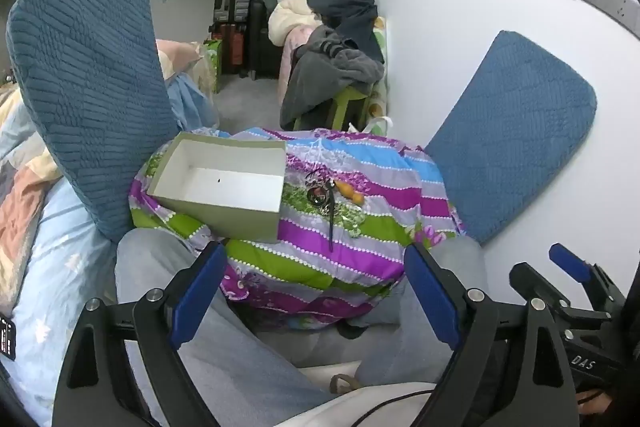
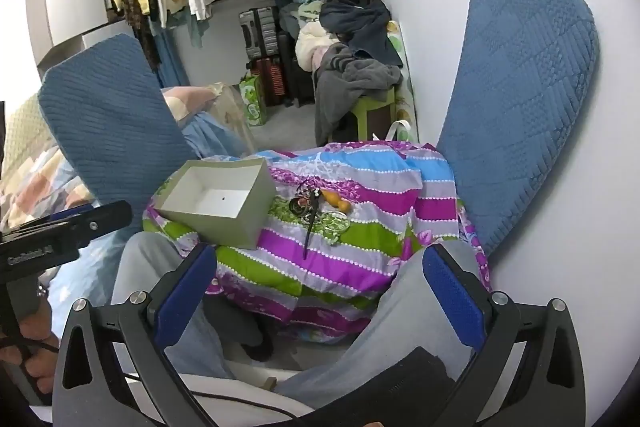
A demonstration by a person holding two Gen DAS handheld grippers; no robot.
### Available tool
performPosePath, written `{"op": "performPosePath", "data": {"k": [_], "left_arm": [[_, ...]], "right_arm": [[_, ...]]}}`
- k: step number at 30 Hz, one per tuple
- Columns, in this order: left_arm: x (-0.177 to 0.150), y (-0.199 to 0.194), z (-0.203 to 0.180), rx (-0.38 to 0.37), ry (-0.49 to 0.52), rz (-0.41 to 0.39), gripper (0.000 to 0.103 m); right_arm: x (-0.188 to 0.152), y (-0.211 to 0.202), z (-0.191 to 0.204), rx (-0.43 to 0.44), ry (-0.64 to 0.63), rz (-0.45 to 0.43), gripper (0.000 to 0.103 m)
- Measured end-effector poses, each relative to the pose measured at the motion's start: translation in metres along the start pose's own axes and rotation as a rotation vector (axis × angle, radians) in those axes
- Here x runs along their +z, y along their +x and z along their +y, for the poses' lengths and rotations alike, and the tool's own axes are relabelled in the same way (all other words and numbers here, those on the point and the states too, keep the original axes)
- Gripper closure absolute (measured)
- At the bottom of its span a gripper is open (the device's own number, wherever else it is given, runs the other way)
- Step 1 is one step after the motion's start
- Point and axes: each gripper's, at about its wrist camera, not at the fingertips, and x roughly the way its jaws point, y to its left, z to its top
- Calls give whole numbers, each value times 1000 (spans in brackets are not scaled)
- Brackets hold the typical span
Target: Organize jewelry
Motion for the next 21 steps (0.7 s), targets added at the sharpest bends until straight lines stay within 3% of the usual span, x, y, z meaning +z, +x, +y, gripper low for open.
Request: {"op": "performPosePath", "data": {"k": [21], "left_arm": [[-5,-6,-5,0,-7,-7,13]], "right_arm": [[-4,-7,-2,-6,13,-16,2]]}}
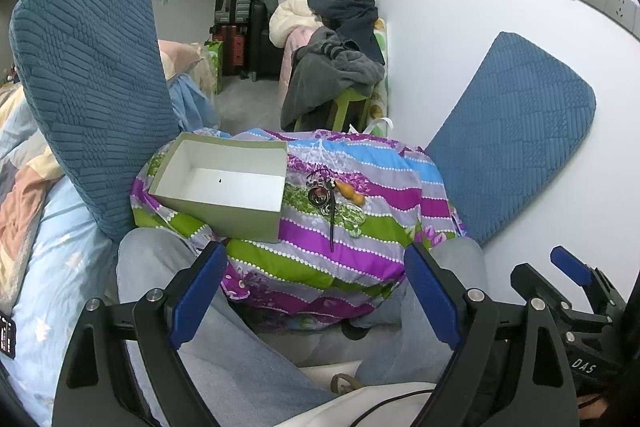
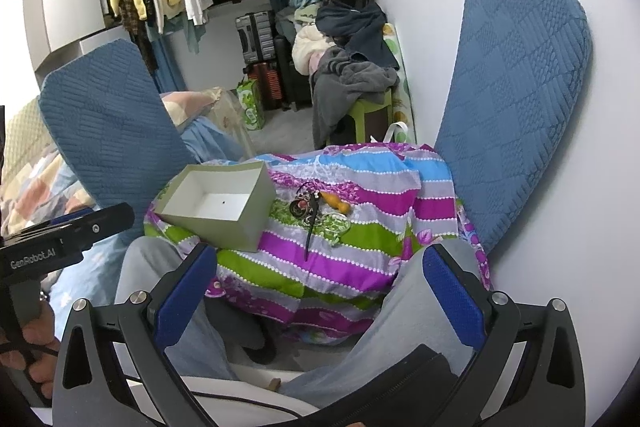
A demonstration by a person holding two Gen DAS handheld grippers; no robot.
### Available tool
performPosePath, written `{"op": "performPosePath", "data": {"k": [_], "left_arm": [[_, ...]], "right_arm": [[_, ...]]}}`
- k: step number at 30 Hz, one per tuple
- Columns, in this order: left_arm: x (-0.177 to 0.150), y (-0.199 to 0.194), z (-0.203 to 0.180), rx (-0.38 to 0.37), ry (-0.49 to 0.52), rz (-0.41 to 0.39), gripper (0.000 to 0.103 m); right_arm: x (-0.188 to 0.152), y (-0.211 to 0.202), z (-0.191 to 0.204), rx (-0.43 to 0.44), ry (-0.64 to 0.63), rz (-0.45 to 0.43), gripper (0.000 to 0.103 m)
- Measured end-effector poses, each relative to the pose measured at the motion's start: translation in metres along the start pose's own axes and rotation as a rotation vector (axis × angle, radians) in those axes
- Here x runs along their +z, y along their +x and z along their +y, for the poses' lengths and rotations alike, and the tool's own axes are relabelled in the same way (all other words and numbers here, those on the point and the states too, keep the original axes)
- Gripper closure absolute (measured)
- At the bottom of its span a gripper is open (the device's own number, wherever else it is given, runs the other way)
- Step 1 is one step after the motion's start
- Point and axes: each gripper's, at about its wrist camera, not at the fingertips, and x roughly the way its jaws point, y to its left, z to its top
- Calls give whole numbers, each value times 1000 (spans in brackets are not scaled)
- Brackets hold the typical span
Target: Organize jewelry
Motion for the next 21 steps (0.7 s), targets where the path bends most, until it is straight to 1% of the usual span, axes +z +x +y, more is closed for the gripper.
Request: {"op": "performPosePath", "data": {"k": [2,4,5,6,10,12,15,21], "left_arm": [[1,-1,2,-1,8,-8,13],[0,-1,1,3,12,-10,13],[1,0,2,3,12,-8,13],[1,1,2,3,12,-4,13],[1,3,2,12,17,-9,13],[0,5,0,11,22,-8,12],[-2,9,-1,24,28,-7,13],[-4,15,-3,21,37,10,13]], "right_arm": [[-1,0,0,4,6,4,6],[-1,0,1,2,8,1,7],[-1,-1,1,0,10,-2,9],[-1,-1,0,2,13,-3,14],[-2,-2,-2,3,21,-6,20],[-2,-1,-5,12,25,-9,26],[-3,-1,-6,19,21,-17,32],[-10,6,-5,38,9,2,36]]}}
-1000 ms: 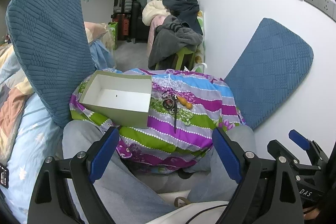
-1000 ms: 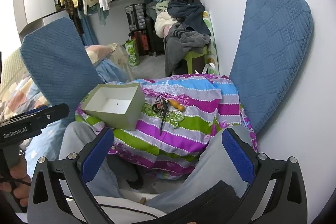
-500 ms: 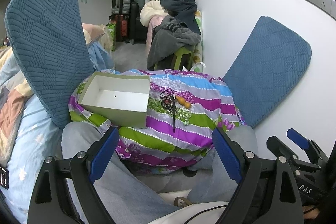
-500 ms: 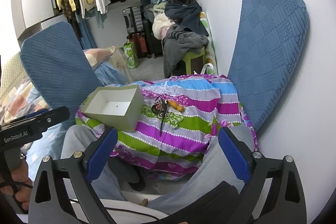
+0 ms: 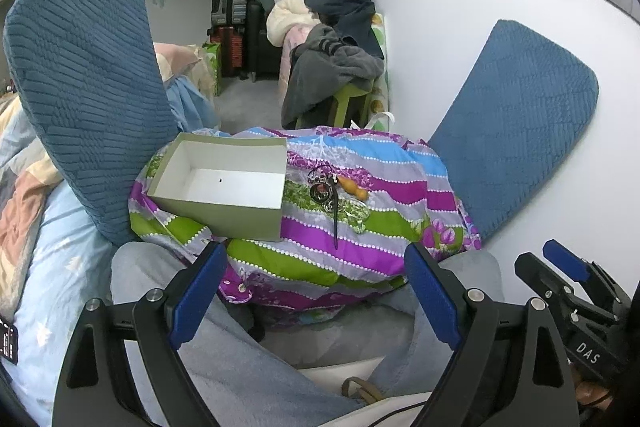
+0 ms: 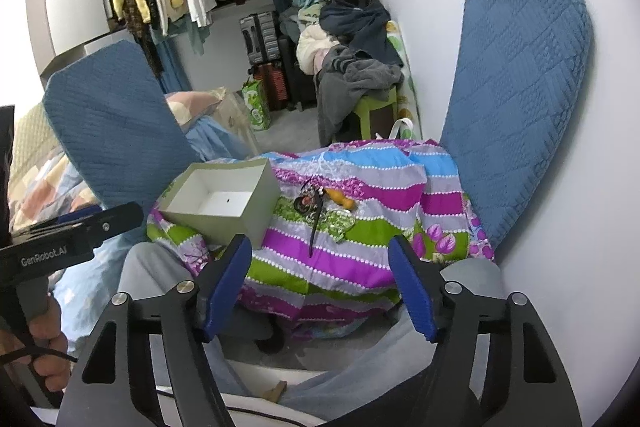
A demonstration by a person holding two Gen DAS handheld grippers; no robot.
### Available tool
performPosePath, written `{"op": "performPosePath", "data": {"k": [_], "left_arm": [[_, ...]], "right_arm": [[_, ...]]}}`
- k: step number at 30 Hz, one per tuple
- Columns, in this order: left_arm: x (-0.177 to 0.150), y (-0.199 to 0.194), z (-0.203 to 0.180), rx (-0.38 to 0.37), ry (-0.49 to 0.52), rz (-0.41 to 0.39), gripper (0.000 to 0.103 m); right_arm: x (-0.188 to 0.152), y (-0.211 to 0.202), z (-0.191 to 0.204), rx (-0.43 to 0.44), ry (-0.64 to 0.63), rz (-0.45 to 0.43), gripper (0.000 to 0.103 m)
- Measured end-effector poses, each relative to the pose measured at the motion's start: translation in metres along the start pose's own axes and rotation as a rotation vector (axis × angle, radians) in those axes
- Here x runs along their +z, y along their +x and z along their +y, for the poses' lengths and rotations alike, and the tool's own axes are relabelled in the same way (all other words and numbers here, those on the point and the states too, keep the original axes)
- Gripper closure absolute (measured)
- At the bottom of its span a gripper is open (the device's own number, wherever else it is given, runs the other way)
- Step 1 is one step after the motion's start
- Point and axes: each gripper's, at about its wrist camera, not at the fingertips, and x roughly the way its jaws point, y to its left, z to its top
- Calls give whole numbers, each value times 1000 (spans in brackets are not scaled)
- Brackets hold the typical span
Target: Organize jewelry
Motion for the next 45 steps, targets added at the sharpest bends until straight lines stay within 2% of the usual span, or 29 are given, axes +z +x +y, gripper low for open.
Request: {"op": "performPosePath", "data": {"k": [12,29,38,45], "left_arm": [[-4,8,0,-2,3,5,13],[-5,48,14,-11,-13,59,13],[6,95,20,-31,-24,119,13],[16,153,16,-68,-20,182,14]], "right_arm": [[-7,7,4,12,-16,1,44],[-6,31,2,4,-9,1,45],[-2,73,-8,-9,-5,29,45],[-4,122,-25,-3,-17,79,45]]}}
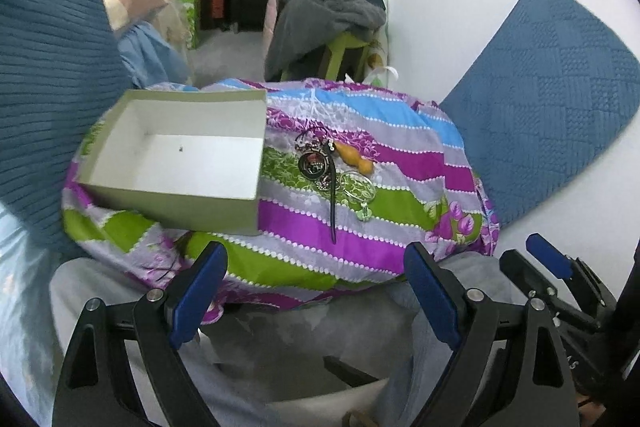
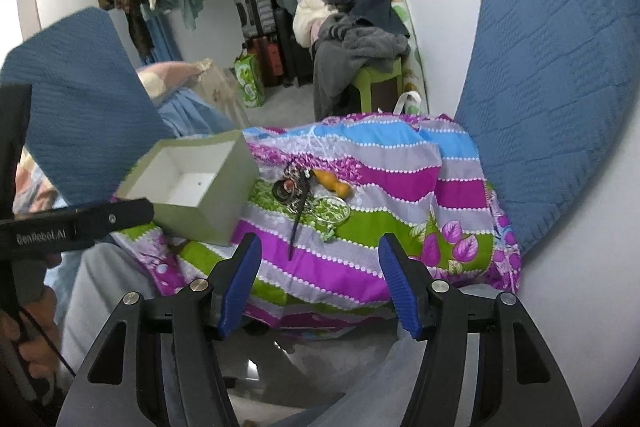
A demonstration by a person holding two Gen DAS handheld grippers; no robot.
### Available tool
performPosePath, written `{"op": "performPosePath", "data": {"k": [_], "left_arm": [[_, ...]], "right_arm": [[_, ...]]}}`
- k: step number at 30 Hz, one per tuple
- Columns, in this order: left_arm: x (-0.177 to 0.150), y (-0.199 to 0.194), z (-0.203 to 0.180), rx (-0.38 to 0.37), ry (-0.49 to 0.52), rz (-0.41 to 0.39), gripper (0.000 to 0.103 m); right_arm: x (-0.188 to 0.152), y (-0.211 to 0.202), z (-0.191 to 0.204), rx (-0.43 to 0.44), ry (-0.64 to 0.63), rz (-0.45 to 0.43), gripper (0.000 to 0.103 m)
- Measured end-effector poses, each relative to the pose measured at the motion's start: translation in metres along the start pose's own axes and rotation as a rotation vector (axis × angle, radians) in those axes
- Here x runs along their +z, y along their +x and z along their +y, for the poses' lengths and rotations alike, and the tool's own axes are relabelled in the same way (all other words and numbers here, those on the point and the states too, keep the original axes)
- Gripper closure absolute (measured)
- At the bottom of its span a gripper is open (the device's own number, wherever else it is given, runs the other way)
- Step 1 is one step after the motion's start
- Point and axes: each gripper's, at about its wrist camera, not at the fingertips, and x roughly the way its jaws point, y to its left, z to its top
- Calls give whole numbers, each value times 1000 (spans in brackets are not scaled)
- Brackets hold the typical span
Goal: Organize jewelry
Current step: 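Move the right tool down toward the silver hoop ring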
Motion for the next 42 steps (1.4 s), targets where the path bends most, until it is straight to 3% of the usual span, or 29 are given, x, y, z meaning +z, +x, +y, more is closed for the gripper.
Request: {"op": "performPosePath", "data": {"k": [5,10,15,25,29,32,34,42], "left_arm": [[11,46,-3,-48,-2,32,15],[23,90,-8,-100,9,63,36],[34,129,-17,-124,25,86,45],[37,217,-17,-136,4,192,68],[40,240,-11,-132,-8,217,75],[43,255,-8,-135,-9,224,76],[45,262,-7,-142,-9,228,80],[53,279,-6,-162,-8,220,82]], "right_arm": [[-2,39,-14,28,-8,41,45],[-3,82,-25,51,-25,70,48],[-7,125,-38,75,3,128,56],[-18,203,-48,142,-25,221,56],[-17,223,-47,157,-58,218,54],[-15,240,-48,158,-68,218,44],[-14,249,-47,160,-79,218,42],[-7,272,-37,139,-173,178,37]]}}
